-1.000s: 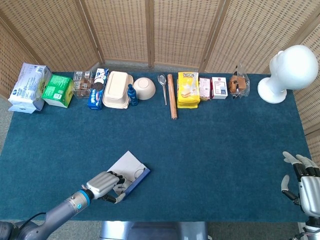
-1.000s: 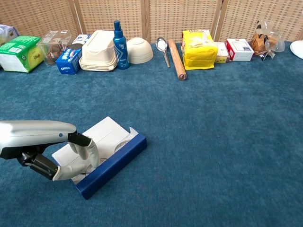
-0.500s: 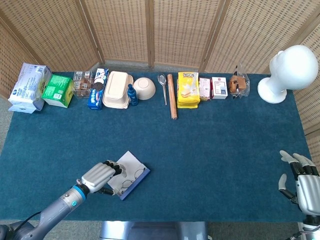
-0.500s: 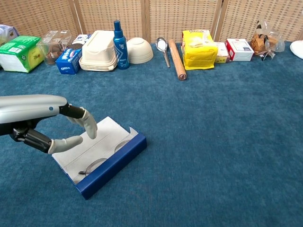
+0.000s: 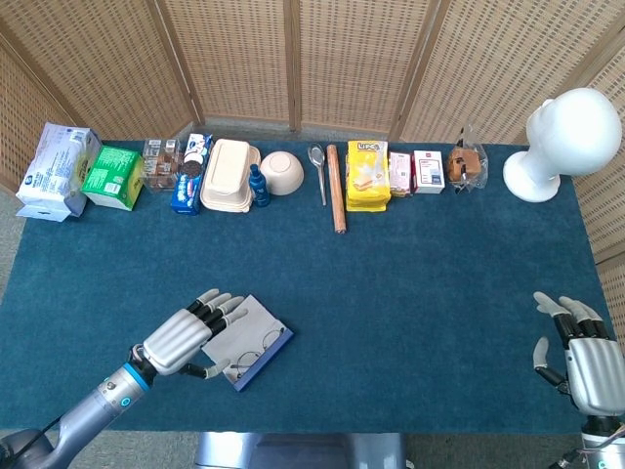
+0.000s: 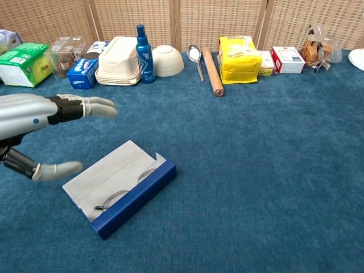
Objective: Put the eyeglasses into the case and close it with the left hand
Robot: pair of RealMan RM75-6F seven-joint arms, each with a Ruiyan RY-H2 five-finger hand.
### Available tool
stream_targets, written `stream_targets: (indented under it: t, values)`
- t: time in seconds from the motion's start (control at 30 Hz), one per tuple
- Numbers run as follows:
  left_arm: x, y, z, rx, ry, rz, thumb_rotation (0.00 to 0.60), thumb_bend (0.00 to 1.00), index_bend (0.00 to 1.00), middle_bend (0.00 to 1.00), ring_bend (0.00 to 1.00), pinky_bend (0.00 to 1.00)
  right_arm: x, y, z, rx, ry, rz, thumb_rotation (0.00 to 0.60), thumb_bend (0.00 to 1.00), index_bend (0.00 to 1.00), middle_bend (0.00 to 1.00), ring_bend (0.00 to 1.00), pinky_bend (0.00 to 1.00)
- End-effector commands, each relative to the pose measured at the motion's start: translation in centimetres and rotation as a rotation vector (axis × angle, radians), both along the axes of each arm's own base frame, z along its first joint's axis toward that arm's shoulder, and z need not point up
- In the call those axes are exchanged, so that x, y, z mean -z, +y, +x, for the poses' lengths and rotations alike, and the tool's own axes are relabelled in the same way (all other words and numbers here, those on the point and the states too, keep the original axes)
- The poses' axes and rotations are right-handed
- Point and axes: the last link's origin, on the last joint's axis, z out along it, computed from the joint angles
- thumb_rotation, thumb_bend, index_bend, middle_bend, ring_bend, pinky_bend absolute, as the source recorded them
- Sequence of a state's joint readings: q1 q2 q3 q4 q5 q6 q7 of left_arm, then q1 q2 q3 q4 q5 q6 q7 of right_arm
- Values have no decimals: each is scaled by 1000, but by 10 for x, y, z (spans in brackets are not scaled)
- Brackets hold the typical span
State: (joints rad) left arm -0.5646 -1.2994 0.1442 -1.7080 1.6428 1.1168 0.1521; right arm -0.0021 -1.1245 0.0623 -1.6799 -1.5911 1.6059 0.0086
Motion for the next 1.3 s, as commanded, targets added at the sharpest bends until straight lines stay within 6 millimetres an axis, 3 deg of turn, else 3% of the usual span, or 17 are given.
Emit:
stream_targets:
  t: [0.03,0.23,0.67,1.3]
  values:
    - [4,-4,-6,52,41,31,288,253,4,0,0,0,-1,0,1,-4,0,-2,499,685,172,310,174,202]
    - [11,-9,-12,108,59,45,287,202,0,0,0,0,-3,1,2,-9,0,-6,502,688,171,310,174,202]
    - [30,-17,-24,242,148,52,284,197,0,0,0,0,-4,4,3,-11,-3,-13,503,688,171,311,174,201]
    - [30,-22,-44,334,227,123,281,198,0,0,0,0,-4,3,4,-14,-6,-11,501,691,170,310,175,201]
